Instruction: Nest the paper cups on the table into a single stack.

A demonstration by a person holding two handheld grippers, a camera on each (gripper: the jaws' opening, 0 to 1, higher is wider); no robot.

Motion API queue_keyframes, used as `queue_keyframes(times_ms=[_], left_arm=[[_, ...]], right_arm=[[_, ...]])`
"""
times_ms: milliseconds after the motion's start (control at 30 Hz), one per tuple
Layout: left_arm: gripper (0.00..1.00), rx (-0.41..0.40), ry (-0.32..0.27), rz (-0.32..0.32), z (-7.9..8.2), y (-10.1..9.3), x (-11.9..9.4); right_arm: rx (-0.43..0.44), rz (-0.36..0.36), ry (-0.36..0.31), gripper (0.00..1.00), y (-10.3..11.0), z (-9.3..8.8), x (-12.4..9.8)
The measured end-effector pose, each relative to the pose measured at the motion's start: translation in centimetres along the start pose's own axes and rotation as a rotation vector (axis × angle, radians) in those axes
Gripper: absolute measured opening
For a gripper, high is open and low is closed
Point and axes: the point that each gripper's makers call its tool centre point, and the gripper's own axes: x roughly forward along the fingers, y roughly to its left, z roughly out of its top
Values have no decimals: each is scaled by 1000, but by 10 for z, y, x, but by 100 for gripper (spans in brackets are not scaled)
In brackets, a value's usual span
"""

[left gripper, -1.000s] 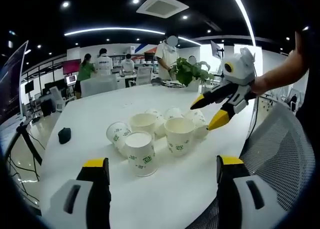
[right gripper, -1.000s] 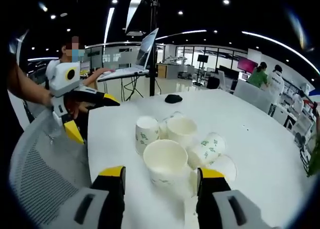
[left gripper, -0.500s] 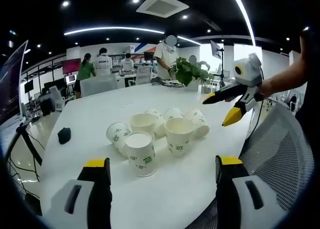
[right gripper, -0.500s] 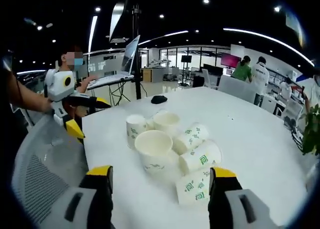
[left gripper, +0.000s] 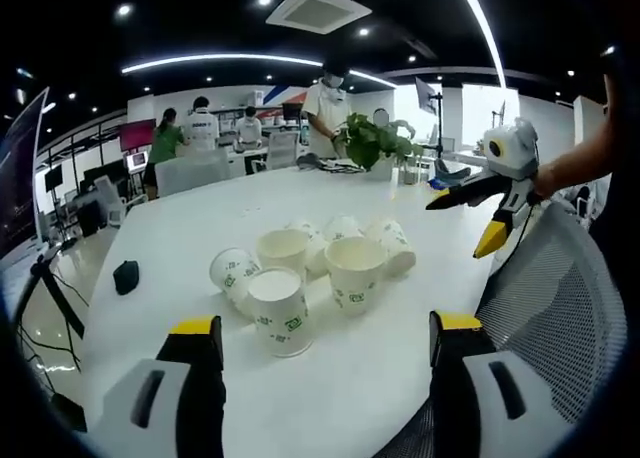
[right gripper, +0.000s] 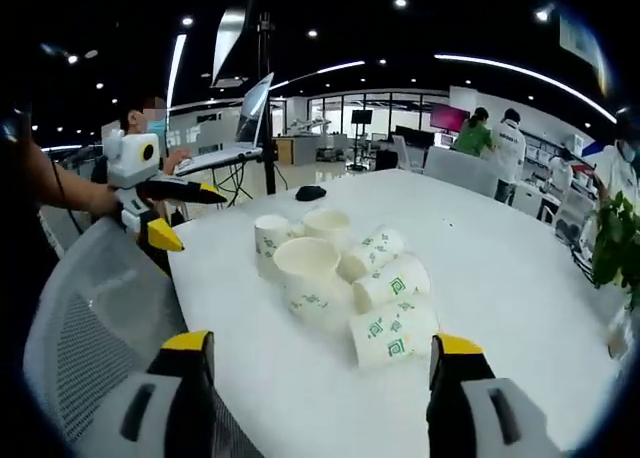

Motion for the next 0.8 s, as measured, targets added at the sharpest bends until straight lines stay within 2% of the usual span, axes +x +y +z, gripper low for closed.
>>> queue_keyframes(times_ms=[400, 800], left_arm=[[80, 45, -17, -25, 21, 8, 14], [69, 89, -17, -45, 42, 26, 34]], right_arm=[[48, -54, -25, 97, -3, -6, -9], [55, -84, -35, 99, -6, -7, -14]])
